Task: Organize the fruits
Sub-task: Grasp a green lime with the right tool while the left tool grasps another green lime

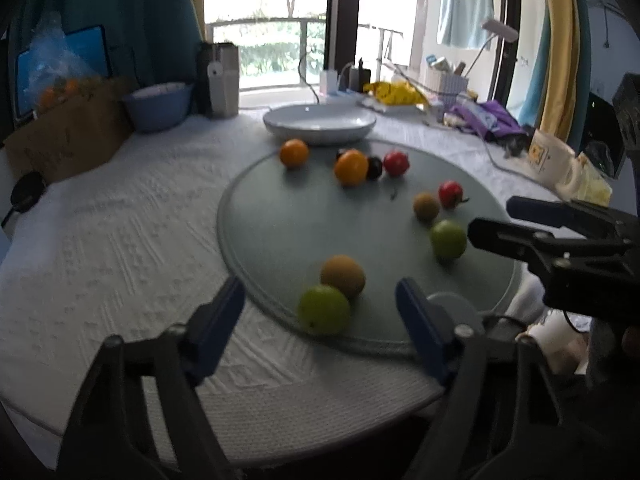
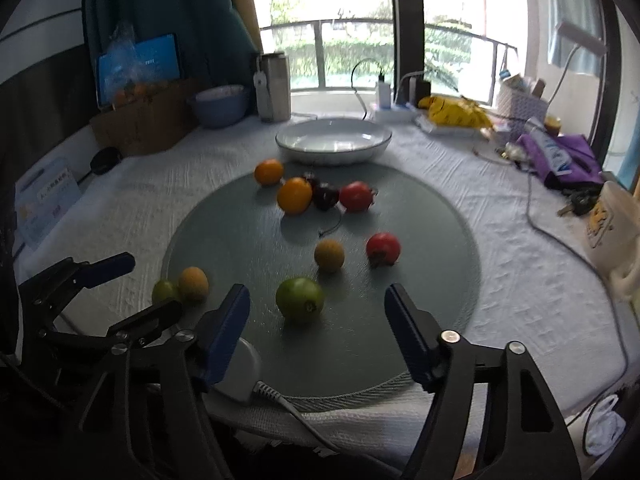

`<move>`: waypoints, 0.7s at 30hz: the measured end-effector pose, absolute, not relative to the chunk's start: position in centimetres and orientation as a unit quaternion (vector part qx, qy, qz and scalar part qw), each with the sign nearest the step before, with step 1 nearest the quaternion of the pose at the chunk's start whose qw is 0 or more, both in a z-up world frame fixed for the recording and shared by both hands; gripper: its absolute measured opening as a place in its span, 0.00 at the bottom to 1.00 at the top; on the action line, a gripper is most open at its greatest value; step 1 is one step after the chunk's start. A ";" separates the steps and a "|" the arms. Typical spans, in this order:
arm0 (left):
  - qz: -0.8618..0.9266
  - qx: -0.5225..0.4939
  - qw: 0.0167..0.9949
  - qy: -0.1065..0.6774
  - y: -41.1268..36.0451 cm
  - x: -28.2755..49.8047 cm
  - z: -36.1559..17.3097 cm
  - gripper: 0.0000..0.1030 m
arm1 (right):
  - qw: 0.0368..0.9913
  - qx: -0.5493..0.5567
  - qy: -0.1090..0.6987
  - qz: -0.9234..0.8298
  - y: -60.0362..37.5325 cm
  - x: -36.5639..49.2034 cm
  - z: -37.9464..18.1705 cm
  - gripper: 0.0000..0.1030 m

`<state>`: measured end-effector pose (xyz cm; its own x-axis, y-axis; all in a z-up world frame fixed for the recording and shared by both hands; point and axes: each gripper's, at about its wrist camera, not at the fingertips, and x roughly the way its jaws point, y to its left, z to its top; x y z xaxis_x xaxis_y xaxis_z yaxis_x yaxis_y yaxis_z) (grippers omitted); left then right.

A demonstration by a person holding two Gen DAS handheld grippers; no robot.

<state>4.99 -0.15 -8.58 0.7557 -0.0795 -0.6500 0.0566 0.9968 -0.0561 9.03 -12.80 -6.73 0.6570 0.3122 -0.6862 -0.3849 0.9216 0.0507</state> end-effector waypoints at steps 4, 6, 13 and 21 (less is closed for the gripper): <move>-0.041 -0.017 0.927 0.372 -0.1 5.7 -9.3 0.54 | 0.896 -0.048 0.391 0.204 -12.4 10.1 -7.9 0.56; -0.043 -0.017 0.924 0.379 -0.1 5.9 -9.5 0.47 | 0.891 -0.049 0.399 0.210 -12.3 10.5 -8.4 0.54; -0.051 -0.019 0.919 0.391 0.0 6.2 -9.6 0.29 | 0.881 -0.052 0.413 0.224 -11.7 10.9 -9.0 0.33; -0.040 -0.018 0.921 0.386 0.5 6.8 -8.7 0.27 | 0.884 -0.057 0.399 0.235 -11.5 11.2 -8.2 0.33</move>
